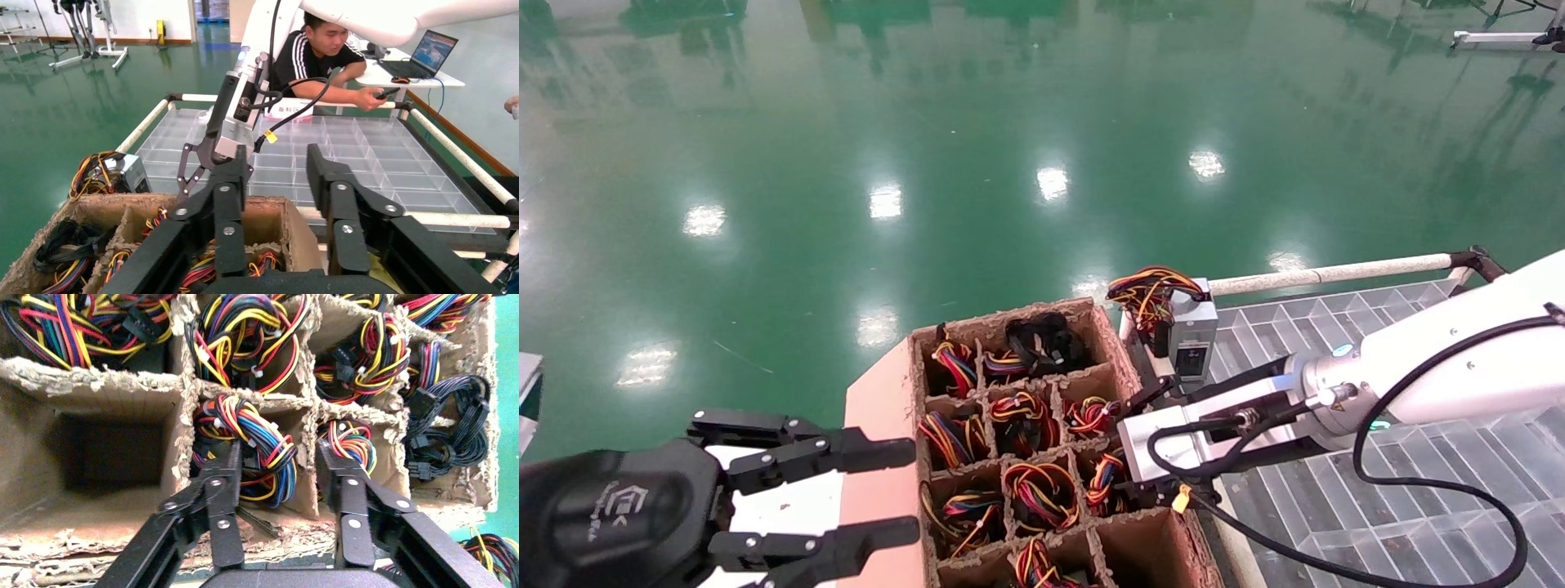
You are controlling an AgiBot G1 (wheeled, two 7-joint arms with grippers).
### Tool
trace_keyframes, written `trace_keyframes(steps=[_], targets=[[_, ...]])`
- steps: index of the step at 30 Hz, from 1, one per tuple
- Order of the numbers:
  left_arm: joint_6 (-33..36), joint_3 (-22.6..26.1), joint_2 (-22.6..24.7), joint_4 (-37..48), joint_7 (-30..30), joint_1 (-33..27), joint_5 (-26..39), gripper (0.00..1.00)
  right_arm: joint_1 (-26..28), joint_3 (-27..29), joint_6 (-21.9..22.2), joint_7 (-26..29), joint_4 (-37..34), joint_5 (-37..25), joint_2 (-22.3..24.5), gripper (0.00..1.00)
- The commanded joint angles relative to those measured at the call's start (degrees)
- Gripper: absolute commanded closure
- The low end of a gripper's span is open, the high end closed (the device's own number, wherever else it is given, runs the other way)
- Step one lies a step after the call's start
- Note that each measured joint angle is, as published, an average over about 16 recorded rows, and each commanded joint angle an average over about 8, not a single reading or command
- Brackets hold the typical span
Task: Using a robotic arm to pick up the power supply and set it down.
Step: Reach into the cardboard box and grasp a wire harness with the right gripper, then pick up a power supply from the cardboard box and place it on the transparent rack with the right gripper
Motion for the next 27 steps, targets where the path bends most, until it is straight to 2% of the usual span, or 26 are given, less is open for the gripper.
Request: trace_keyframes(steps=[1,14,27], targets=[[0.0,0.0,0.0,0.0,0.0,0.0,0.0,0.0,0.12,-0.15,0.13,-0.31,-0.31,-0.32,-0.21,1.0],[0.0,0.0,0.0,0.0,0.0,0.0,0.0,0.0,1.09,0.14,-1.42,0.22,-0.69,0.58,0.23,1.0],[0.0,0.01,0.0,0.0,0.0,0.0,0.0,0.0,3.62,4.27,-2.88,4.83,2.24,6.13,3.73,1.0]])
